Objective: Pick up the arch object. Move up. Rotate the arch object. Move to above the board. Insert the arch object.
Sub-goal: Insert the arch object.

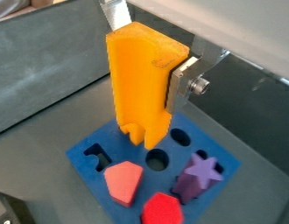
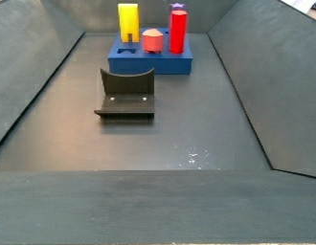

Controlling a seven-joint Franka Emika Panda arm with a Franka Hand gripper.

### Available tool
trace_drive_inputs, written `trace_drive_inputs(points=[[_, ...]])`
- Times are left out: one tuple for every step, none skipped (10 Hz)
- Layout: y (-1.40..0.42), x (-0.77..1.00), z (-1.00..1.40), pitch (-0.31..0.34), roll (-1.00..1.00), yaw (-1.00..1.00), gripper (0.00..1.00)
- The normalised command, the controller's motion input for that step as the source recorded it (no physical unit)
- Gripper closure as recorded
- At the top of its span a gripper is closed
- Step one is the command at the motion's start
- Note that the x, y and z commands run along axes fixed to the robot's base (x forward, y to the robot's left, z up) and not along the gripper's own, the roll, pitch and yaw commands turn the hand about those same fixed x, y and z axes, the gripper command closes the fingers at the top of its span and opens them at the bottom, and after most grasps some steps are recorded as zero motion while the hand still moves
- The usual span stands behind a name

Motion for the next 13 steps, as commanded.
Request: trace_drive_inputs(points=[[0.13, 0.93, -0.91, -0.053, 0.0, -0.31, 1.0], [0.1, 0.91, -0.9, -0.067, 0.0, -0.32, 1.0], [0.13, 0.92, -0.88, -0.059, 0.03, -0.33, 1.0], [0.17, 0.94, -0.83, -0.041, 0.04, -0.31, 1.0], [0.24, 0.88, -0.77, -0.031, 0.01, -0.11, 1.0], [0.08, 0.94, -0.57, 0.0, 0.0, -0.02, 1.0], [0.0, 1.0, -0.34, 0.014, 0.05, 0.0, 1.0], [0.0, 1.0, -0.22, 0.061, 0.11, 0.0, 1.0], [0.0, 1.0, -0.15, 0.074, 0.18, 0.0, 1.0], [0.0, 0.98, -0.13, 0.08, 0.18, 0.0, 1.0], [0.11, 0.72, -0.29, 0.034, 0.11, 0.0, 1.0], [0.17, 0.54, -0.35, 0.0, 0.11, 0.0, 1.0], [0.28, 0.32, -0.45, 0.0, 0.06, 0.0, 1.0]])
